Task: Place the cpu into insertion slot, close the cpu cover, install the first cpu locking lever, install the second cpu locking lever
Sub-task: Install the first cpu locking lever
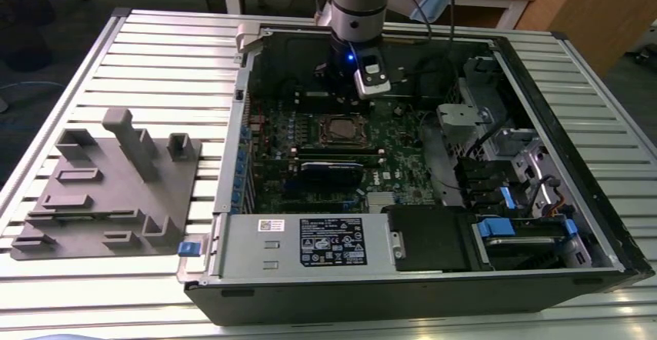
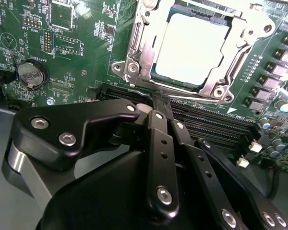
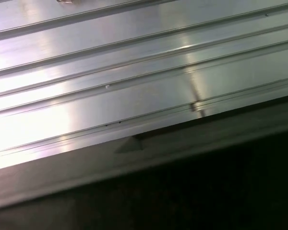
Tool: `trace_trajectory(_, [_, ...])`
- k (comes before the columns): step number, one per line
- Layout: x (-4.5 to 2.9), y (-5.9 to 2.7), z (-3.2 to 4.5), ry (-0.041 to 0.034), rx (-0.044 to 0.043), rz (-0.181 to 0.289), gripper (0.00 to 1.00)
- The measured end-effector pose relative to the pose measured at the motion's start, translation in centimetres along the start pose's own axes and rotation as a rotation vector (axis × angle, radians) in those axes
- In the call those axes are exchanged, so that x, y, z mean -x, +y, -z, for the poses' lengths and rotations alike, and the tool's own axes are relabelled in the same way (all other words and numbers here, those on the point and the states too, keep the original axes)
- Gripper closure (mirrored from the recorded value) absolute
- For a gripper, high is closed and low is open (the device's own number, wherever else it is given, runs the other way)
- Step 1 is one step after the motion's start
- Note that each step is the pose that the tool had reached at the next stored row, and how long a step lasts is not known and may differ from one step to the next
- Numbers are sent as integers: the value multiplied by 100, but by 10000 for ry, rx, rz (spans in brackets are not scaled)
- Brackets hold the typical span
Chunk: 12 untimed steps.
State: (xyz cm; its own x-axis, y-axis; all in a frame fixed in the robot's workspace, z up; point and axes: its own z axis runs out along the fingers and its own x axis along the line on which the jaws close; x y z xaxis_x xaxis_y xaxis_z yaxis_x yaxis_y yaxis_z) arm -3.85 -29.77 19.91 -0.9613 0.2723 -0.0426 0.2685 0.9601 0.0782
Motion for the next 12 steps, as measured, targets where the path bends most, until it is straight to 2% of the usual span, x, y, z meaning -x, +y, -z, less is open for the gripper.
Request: trace_trajectory(12, [-7,27,-2,-42,-24,-521,89])
